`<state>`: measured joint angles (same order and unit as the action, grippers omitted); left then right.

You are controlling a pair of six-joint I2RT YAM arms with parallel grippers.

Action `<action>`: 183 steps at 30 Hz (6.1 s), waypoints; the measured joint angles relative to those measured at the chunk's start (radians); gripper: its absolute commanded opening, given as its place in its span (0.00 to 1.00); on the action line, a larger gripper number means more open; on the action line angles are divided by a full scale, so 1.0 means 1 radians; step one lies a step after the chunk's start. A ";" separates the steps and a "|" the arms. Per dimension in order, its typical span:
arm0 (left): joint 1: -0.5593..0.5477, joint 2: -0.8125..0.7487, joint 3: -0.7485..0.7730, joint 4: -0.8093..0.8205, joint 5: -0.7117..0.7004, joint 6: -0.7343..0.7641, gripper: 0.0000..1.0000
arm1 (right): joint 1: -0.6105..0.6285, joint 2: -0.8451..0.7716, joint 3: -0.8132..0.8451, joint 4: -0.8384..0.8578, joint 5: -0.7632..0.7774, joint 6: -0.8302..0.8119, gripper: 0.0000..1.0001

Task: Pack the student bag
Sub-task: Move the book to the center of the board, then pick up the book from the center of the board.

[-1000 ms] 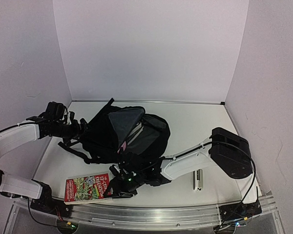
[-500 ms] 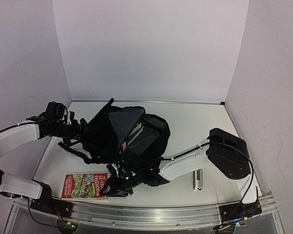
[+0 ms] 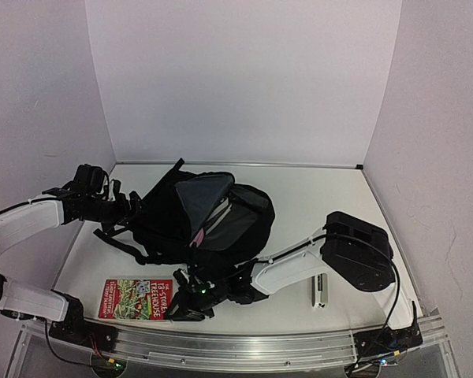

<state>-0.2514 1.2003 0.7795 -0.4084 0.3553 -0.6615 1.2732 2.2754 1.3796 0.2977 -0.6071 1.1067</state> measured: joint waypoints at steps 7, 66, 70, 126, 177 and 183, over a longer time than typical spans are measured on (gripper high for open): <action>0.000 0.000 0.000 0.000 0.000 0.006 0.97 | 0.000 0.014 0.007 0.002 0.013 0.013 0.00; -0.473 0.047 -0.355 0.236 0.013 -0.125 0.69 | -0.223 -0.618 -0.532 -0.278 0.315 -0.107 0.59; -0.514 0.113 -0.313 0.253 0.019 -0.109 0.64 | -0.215 -0.589 -0.546 -0.197 0.285 -0.055 0.59; -0.648 -0.271 -0.004 0.017 -0.187 -0.042 1.00 | -0.134 -0.971 -0.431 -0.377 0.360 -0.192 0.00; -0.503 -0.172 -0.040 0.580 -0.011 -0.125 0.00 | -0.411 -0.924 -0.519 0.159 0.559 -0.285 0.98; -0.476 -0.159 0.022 0.430 0.167 -0.038 0.00 | -0.477 -0.888 -0.444 0.031 0.308 -0.465 0.98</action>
<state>-0.7273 1.0413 0.8012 0.0220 0.5221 -0.6993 0.7961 1.3874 0.9358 0.3289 -0.2991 0.6421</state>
